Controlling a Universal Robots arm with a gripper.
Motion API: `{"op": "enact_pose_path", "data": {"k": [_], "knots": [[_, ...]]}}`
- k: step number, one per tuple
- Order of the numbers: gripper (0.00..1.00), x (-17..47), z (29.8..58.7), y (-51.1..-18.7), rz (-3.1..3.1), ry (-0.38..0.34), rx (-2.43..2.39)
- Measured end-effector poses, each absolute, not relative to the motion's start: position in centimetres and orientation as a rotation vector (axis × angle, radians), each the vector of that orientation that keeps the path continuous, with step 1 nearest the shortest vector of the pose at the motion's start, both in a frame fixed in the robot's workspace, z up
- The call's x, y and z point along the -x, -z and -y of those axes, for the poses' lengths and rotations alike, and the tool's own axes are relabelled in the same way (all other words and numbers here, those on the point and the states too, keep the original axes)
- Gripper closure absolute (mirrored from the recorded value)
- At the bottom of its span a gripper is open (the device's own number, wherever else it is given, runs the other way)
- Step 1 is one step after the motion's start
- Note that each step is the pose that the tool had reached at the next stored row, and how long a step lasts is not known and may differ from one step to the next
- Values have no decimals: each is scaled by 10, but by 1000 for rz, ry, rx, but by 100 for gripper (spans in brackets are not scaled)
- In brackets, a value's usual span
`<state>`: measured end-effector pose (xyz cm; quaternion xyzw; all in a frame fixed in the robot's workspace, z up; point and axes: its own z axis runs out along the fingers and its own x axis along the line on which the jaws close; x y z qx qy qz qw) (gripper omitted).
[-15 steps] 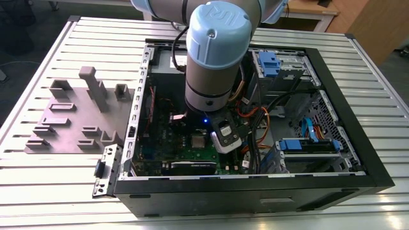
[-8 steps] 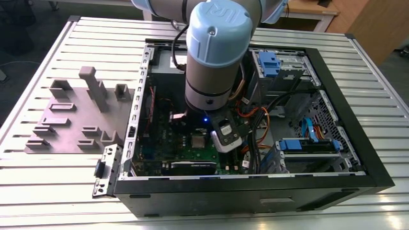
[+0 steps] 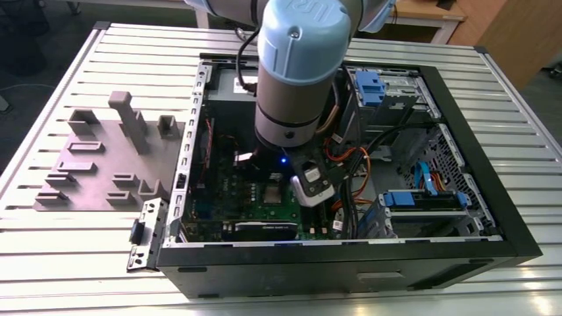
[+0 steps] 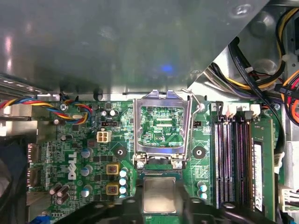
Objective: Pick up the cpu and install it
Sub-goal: 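Place the cpu into insertion slot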
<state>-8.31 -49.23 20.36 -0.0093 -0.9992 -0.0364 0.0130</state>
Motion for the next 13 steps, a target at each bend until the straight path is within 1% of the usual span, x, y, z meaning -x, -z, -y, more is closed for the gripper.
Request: {"op": "enact_pose_path", "data": {"k": [1,2,4,5,7,13], "knots": [[67,83,492,-204,3111,114,29],[67,83,492,-204,3110,114,29],[78,83,492,-204,3110,114,29],[78,83,492,-204,3110,114,29],[89,83,492,-204,3110,114,29],[89,83,492,-204,3110,114,29]]}}
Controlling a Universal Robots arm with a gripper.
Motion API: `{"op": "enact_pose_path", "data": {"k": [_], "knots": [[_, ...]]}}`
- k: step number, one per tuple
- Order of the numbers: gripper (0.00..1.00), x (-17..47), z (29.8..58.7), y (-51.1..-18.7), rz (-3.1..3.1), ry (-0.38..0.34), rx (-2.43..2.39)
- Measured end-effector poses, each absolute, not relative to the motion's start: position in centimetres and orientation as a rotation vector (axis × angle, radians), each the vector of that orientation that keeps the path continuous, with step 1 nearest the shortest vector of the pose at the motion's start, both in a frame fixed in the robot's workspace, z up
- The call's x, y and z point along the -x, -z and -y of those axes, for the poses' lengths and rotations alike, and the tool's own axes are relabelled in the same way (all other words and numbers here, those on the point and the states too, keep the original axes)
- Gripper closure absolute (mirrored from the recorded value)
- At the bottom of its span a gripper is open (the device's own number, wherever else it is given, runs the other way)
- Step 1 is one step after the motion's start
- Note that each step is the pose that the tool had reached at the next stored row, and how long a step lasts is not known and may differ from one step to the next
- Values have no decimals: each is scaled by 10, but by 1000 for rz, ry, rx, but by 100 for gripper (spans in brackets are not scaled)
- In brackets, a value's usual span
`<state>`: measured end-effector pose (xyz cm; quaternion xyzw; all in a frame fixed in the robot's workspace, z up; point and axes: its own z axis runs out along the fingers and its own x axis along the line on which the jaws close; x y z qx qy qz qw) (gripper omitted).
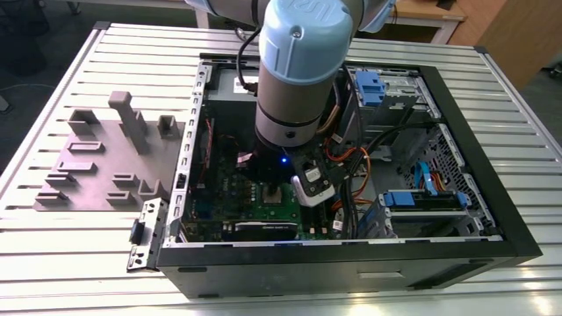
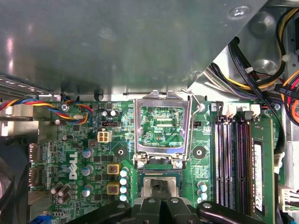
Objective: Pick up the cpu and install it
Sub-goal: 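Close the cpu cover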
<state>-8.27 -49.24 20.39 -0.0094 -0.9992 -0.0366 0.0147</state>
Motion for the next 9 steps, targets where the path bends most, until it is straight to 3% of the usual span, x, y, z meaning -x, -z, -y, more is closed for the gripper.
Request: {"op": "enact_pose_path", "data": {"k": [9], "knots": [[89,83,492,-207,3110,114,29]]}}
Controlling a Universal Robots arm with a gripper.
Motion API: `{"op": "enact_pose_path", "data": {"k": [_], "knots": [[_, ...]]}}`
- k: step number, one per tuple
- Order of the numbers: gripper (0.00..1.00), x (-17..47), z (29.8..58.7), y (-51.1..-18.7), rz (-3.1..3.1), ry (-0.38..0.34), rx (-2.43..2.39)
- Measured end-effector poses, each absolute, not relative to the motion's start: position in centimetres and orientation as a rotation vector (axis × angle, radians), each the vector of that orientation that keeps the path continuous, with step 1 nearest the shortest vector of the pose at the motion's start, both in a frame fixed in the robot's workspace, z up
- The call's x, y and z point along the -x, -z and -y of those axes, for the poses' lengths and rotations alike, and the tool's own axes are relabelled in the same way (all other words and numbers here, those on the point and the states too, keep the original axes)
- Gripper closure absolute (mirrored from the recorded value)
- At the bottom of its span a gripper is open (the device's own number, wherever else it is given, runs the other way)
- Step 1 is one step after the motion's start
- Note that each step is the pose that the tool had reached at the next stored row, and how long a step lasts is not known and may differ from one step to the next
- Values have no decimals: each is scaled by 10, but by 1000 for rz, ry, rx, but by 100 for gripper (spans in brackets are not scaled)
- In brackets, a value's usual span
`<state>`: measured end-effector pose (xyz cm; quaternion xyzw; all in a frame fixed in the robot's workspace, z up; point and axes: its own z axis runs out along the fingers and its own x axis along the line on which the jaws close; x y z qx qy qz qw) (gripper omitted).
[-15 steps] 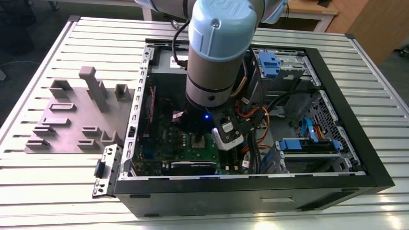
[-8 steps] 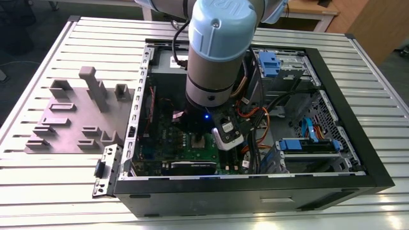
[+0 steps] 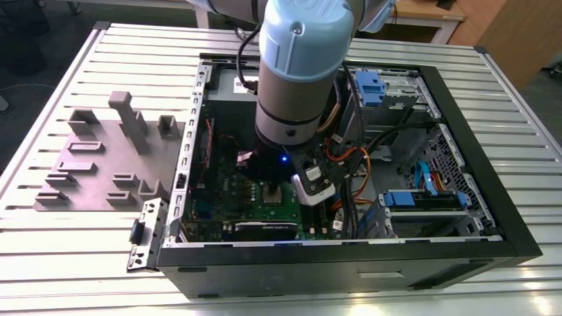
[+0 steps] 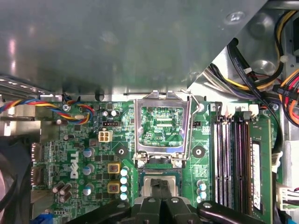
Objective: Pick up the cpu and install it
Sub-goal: 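Close the cpu cover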
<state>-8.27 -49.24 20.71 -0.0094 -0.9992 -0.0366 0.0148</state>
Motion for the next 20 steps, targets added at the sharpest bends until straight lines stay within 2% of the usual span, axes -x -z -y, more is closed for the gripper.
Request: {"op": "enact_pose_path", "data": {"k": [20], "knots": [[89,83,492,-233,3110,113,29]]}}
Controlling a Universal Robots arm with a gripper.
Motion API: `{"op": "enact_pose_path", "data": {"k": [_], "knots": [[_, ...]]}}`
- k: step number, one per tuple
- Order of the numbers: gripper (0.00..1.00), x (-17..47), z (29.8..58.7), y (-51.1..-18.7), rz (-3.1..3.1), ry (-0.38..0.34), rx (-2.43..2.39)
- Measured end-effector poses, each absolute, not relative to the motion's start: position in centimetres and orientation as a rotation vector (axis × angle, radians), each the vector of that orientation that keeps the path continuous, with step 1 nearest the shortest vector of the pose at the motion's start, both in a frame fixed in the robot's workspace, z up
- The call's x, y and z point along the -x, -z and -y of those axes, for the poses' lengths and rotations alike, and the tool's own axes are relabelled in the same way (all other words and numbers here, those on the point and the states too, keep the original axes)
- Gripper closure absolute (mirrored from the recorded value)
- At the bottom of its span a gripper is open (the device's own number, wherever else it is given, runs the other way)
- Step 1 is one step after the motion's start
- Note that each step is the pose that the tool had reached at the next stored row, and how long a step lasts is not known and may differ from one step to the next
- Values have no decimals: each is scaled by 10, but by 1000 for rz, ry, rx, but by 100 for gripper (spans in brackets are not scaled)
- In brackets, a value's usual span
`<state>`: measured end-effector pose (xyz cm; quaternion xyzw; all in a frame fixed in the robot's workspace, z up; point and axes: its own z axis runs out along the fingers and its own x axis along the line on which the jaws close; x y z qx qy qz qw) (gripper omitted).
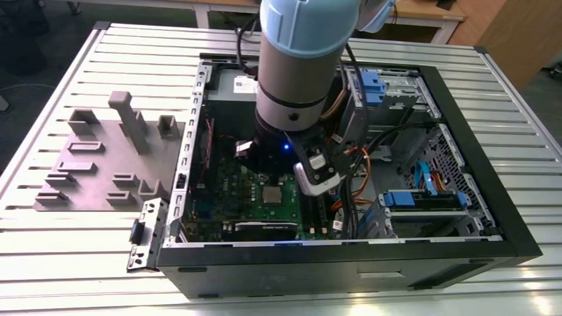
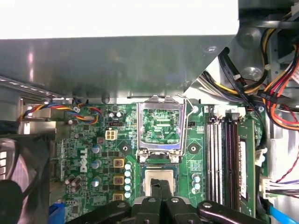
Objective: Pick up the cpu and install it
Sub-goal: 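Close the cpu cover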
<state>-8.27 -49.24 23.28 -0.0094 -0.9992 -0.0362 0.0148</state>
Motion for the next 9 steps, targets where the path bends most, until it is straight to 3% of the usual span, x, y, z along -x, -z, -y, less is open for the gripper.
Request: {"op": "enact_pose_path", "data": {"k": [9], "knots": [[89,83,492,-242,3110,113,29]]}}
